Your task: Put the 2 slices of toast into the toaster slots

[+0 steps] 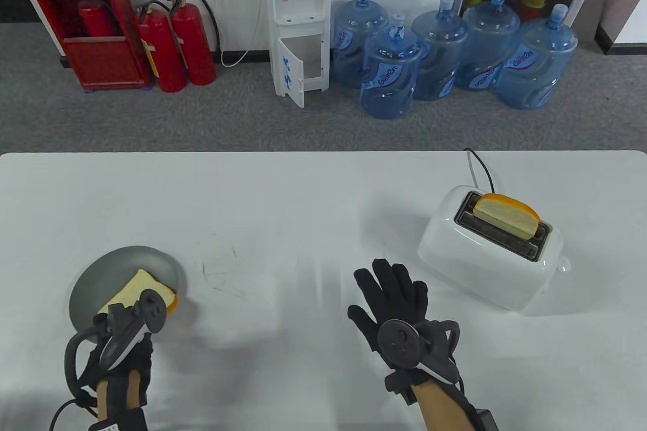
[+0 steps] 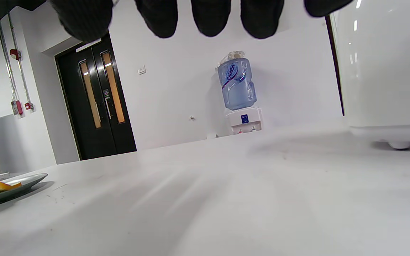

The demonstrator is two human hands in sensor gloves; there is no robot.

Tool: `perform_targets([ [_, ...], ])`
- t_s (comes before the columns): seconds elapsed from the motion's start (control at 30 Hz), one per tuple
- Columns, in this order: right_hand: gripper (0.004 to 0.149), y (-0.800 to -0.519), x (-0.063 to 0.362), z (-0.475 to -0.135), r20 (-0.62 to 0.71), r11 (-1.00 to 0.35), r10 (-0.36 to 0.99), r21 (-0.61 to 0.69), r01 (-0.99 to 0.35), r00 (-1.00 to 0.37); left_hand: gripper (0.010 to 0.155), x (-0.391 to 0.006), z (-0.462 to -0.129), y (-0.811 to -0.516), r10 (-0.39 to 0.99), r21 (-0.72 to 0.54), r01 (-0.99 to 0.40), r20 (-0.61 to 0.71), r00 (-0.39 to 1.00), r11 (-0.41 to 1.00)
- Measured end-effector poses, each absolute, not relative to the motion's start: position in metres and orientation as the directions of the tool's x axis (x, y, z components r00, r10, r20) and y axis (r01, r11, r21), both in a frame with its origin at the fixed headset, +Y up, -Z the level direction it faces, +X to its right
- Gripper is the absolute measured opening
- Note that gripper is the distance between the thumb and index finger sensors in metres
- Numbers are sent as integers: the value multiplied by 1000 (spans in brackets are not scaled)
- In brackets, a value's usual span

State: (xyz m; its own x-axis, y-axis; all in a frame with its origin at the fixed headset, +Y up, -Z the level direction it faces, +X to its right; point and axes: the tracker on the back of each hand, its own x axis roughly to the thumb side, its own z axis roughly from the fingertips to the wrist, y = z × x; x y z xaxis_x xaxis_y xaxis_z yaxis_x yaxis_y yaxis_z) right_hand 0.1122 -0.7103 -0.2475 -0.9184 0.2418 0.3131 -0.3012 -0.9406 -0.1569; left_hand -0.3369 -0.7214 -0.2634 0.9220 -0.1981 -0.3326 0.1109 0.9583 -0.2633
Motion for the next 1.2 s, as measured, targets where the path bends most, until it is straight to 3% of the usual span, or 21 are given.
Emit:
perform_targets([
  [0.4, 67, -710, 113, -248, 308, -941, 244, -154, -301, -920, 52, -348, -263, -712, -142, -184, 77, -368, 919, 980],
  [0.97, 68, -710, 114, -248, 306, -941, 248, -150, -303, -919, 48, -362, -253, -703, -94, 84, 146, -450, 888, 986],
  [1.2, 68, -710, 114, -248, 303, -942, 248, -147, -302, -920, 47, -372, -248, -700, 6, 221, 117, -487, 873, 968],
])
